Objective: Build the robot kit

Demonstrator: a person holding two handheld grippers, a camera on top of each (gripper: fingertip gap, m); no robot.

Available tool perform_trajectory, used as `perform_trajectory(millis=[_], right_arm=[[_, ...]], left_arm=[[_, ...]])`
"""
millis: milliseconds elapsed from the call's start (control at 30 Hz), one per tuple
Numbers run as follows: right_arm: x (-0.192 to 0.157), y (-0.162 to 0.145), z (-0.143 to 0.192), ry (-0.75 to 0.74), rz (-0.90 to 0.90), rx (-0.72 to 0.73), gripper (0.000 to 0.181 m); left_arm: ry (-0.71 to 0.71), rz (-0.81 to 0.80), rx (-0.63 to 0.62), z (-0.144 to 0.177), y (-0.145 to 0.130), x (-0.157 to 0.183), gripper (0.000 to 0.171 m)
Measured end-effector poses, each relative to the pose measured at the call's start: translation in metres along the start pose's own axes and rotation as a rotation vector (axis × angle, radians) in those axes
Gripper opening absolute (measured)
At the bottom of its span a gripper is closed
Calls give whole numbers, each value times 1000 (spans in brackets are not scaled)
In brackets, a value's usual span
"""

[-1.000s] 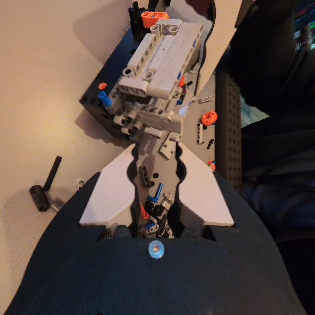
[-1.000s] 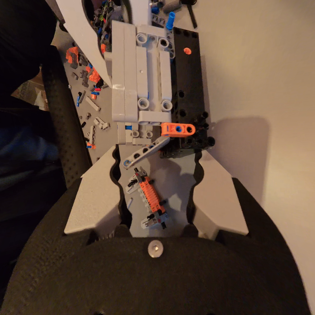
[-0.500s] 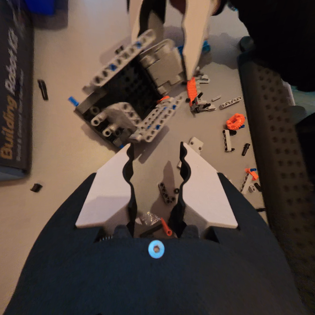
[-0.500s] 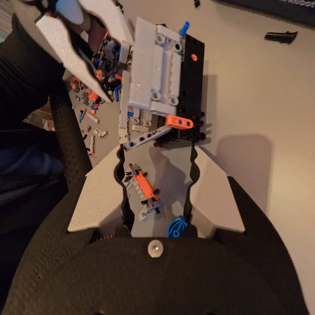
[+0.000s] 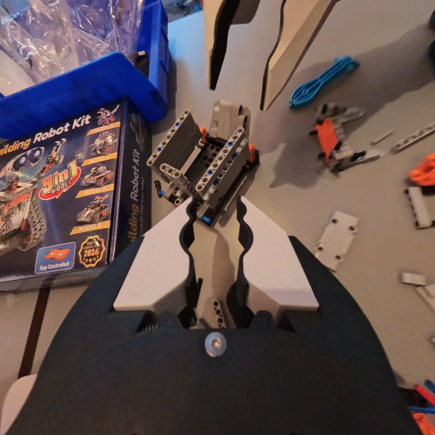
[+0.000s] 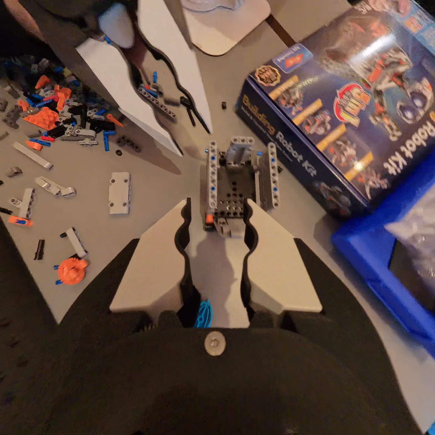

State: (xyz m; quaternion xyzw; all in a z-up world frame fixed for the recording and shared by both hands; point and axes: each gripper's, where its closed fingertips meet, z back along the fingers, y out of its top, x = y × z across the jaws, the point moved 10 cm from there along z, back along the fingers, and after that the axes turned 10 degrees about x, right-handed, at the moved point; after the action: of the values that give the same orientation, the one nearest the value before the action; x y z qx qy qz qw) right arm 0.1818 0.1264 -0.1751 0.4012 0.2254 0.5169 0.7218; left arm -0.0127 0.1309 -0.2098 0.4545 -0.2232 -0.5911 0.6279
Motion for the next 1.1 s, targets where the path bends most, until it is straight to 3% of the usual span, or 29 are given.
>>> perform_trajectory(millis=[67,267,367,567,800,1100], right_arm=[[-8,7,-21,11,59,-22,43],[2,5,-59,76,58,-55,6],[1,2,-55,163,61,-30,5],[2,-8,-45,307,8,37,5],[-7,-1,-41,271,72,22,5],[-15,3,-45,258,131,-107,5]], left_arm=[[4,3,-35,-9,-6,-2,31],[-25,129,-4,-17,-19,-5,35],[-61,159,12,-21,-22,-5,35],[-147,156,24,-27,-19,12,18],[-125,177,16,-33,-18,19,14],[-95,140,-11,-36,-13,26,13]])
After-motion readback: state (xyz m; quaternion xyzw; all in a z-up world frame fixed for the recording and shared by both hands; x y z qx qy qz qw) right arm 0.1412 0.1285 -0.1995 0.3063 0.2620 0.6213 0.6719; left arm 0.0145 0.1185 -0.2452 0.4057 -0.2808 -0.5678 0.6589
